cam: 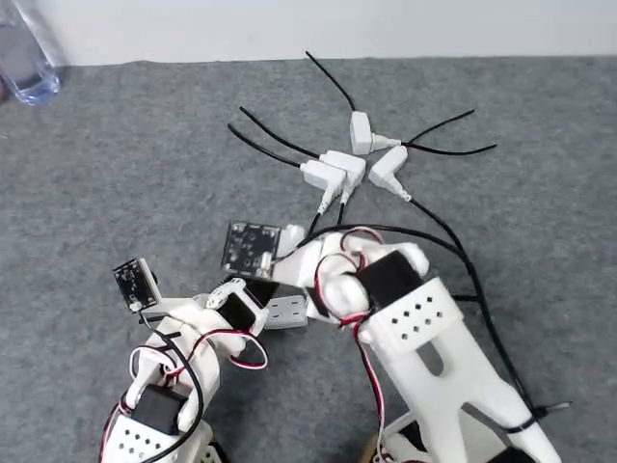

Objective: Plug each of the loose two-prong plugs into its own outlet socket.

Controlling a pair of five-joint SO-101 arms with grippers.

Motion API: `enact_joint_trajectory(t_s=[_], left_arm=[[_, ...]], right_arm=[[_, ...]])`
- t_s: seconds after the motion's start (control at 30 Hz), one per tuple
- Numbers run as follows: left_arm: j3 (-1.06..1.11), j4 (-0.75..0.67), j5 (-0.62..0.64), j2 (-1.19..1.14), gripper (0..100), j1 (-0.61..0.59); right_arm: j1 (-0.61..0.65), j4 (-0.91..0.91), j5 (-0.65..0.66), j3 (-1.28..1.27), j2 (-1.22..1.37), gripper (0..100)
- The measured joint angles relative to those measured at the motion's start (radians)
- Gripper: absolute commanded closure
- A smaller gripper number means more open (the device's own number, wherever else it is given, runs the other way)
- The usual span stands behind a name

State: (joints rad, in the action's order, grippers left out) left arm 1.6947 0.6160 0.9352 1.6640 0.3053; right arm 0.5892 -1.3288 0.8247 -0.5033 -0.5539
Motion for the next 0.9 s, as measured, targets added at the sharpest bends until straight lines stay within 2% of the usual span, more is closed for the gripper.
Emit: enact_joint_trajectory(t_s=[0.43, 0.9], left_arm=[[-0.003, 0.035, 0.006, 0.012, 71, 0.069], [-0.015, 0.043, 0.006, 0.014, 71, 0.077]], right_arm=[[-0.006, -0.002, 0.002, 0.080, 0.023, 99.0], [0.000, -0.034, -0.026, 0.135, 0.025, 99.0]])
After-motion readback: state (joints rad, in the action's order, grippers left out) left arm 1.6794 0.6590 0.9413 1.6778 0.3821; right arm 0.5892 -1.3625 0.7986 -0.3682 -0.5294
